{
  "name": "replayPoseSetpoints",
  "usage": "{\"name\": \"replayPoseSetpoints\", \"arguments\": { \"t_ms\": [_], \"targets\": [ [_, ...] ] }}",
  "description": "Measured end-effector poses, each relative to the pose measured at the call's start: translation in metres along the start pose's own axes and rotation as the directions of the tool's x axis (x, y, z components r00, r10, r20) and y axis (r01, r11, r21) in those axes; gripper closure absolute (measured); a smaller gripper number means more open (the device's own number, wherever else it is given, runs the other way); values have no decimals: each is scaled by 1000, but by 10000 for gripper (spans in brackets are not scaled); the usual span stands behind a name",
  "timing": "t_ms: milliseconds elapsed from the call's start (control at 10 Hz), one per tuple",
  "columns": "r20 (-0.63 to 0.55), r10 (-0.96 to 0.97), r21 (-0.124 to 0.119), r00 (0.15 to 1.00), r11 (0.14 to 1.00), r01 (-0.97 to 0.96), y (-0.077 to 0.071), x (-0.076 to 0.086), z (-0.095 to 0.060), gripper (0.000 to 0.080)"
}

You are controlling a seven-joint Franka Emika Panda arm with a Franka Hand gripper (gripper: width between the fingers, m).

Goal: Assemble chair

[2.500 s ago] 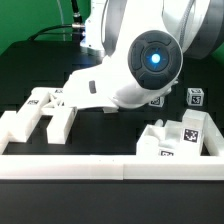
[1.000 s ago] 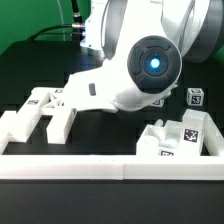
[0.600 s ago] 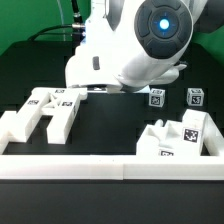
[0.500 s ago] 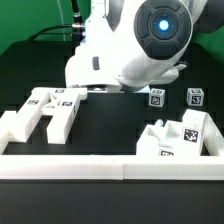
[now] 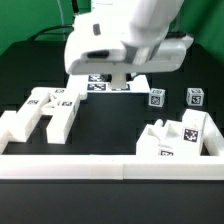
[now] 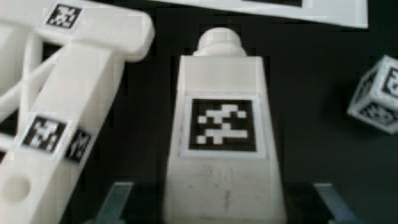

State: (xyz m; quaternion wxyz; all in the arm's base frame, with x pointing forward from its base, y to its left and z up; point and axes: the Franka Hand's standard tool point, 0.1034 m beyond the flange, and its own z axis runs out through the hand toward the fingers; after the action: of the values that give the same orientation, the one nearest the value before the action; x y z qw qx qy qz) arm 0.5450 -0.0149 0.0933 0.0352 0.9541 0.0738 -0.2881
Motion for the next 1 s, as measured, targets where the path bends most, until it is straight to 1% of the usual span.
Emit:
{"name": "replayPoseSetpoints", "arguments": {
  "t_ms": [100,200,300,400,500,600,700,800,900,1000],
  "targets": [
    [-65,-4,-5,998,1000,4,-2,-2,-4,509],
    [-115,-4,-6,993,1000,3,-1,-1,-2,509],
    [-222,-4,-16,975,1000,1,1,6,-6,509],
    [-262,-4,-17,965,1000,-1,2,4,-5,509],
    [-363,-4,-24,932,1000,-5,3,12,-11,509],
    [-423,-2,-25,906,1000,-9,2,13,-21,509],
    [-501,-2,-30,866,999,-15,4,18,-44,509],
    [-529,2,-25,848,1000,-18,6,16,-61,509],
    [-591,4,-31,806,999,-28,9,22,-71,509],
    [-640,-5,-43,768,999,-29,10,24,-70,509]
  ]
}}
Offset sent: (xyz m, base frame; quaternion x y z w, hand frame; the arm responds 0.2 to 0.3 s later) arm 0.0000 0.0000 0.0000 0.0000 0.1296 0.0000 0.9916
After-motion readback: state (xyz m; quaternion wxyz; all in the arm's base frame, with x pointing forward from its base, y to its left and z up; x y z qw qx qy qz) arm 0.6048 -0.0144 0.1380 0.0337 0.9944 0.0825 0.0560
